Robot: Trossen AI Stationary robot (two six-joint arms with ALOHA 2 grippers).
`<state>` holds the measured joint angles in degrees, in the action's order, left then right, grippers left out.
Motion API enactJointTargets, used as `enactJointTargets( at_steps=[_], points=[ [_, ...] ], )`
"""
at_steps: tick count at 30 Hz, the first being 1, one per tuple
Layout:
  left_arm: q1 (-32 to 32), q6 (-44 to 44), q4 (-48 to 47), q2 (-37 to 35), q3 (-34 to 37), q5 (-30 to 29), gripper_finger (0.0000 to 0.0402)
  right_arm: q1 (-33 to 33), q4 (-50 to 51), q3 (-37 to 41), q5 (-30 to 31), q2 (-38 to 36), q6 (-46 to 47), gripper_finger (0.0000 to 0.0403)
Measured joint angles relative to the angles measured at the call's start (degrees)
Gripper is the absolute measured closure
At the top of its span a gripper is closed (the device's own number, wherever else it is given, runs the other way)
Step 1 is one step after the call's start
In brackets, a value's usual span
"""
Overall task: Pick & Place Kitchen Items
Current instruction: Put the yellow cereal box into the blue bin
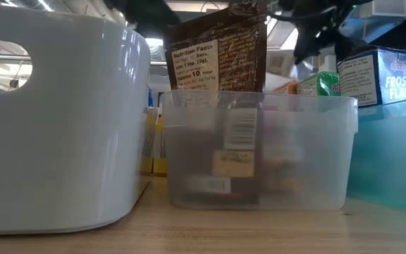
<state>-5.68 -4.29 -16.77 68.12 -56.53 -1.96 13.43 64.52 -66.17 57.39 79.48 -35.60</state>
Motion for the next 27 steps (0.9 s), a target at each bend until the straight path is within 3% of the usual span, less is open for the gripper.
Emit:
enactJointTargets(
  at_steps=[5, 8, 13, 20, 27],
  points=[
    [-1.0, -1.6, 10.2, 5.9, 0.0, 0.8, 0.0164, 4.7, -1.6, 0.0, 12.1, 1.5, -7.1, 0.0369],
    [-1.2, -2.4, 18.4, 10.3, 0.0, 5.2, 0.0164, 6.3, -5.2, 0.0, 17.2, 3.6, -12.0, 0.0369],
    [-1.1, 3.6, 26.2, 15.2, 0.0, 7.5, 0.0164, 7.5, -10.2, 0.0, 17.9, 6.7, -18.1, 0.0369],
    [-1.6, 10.8, 27.1, 15.7, 0.0, 1.8, 0.0164, 7.6, -10.7, 0.0, 20.8, 9.0, -22.2, 0.0369],
    [-1.4, 16.7, 27.8, 15.4, 0.0, 2.8, 0.0164, 7.6, -15.7, 0.0, 21.0, 9.0, -27.2, 0.0369]
  ],
)
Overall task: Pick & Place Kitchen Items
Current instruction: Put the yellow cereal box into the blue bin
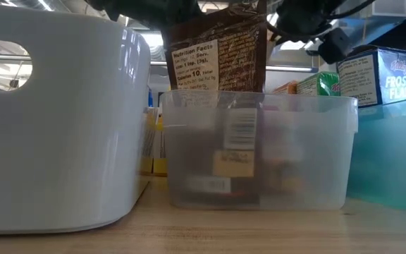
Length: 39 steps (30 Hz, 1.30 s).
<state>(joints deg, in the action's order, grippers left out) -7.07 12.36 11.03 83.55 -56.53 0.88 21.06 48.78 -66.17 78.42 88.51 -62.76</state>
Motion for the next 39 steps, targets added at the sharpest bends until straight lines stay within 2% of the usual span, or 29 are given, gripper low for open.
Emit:
enactJointTargets(
  at_steps=[8, 13, 22, 34, 39],
  points=[
    [-0.2, -2.5, 0.0, 0.0, 0.0, 1.8, 0.0156, 0.0, -3.6, 0.0, 0.0, 0.0, -3.3, 0.0369],
    [-0.2, -1.3, -0.8, 0.0, 0.0, -2.9, 0.0136, 0.0, -3.9, 0.0, 0.0, 0.0, -3.3, 0.0369],
    [0.3, -0.2, -0.6, 0.0, 0.0, -2.5, 0.0131, 0.0, -3.9, 0.0, 0.0, 0.0, -3.3, 0.0369],
    [1.5, 1.3, -1.8, 0.0, 0.0, -4.1, 0.0050, 0.0, -4.3, 0.0, 0.0, 0.0, -3.3, 0.0369],
    [2.4, 2.0, -0.2, -0.2, 0.0, -9.0, 0.0037, 0.1, -4.4, 0.0, 0.0, 0.0, -4.9, 0.0369]
  ],
)
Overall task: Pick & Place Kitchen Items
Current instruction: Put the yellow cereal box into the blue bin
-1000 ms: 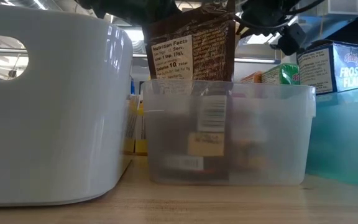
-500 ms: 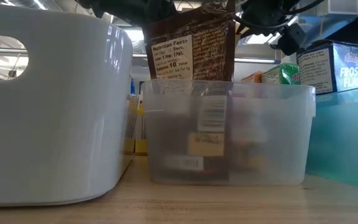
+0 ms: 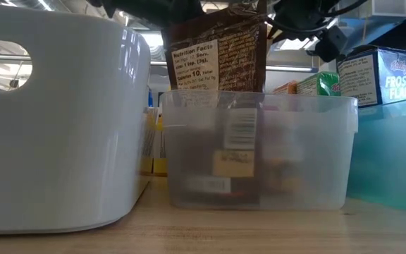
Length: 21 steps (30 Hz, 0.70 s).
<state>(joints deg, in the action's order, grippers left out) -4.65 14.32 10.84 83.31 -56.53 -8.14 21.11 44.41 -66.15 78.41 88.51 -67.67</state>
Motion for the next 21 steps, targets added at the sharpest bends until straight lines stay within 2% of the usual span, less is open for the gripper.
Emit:
enactJointTargets(
  at_steps=[6, 14, 21],
  points=[
    [0.6, -5.1, 3.4, -0.8, 0.0, -2.4, 0.0036, 0.7, -1.5, 0.0, 3.0, 0.0, -4.7, 0.0368],
    [-1.2, -18.7, 3.2, -3.6, 0.0, 5.8, 0.0036, 0.7, -2.2, 0.0, 2.8, 0.6, -7.5, 0.0368],
    [-5.0, -28.3, 0.5, -5.1, 0.0, 12.6, 0.0036, 0.7, -11.3, 0.0, 2.6, 1.4, -17.1, 0.0368]
  ],
)
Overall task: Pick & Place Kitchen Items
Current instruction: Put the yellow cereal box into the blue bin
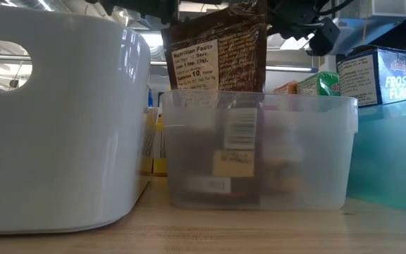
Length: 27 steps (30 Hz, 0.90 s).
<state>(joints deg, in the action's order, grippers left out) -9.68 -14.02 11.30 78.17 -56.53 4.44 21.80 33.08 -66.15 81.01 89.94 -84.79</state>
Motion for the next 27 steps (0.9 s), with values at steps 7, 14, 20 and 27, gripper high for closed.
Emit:
enactJointTargets(
  at_steps=[7, 14, 20, 27],
  points=[
    [-3.4, -4.7, -0.7, 0.0, 0.0, 6.3, 0.0036, 0.0, -15.8, 0.0, -0.4, 0.1, -15.5, 0.0368],
    [-5.8, -7.0, -1.3, 0.0, 0.0, 7.7, 0.0036, 0.0, -19.6, 0.0, -4.1, 0.1, -22.1, 0.0368],
    [-6.7, -8.0, -1.2, 0.0, 0.0, 11.0, 0.0036, -0.6, -25.2, 0.0, -4.9, 0.1, -25.6, 0.0368],
    [-5.3, -7.9, -0.8, 0.0, 0.0, 10.6, 0.0036, -0.8, -27.1, 0.0, -7.2, 0.1, -27.1, 0.0369]
  ],
)
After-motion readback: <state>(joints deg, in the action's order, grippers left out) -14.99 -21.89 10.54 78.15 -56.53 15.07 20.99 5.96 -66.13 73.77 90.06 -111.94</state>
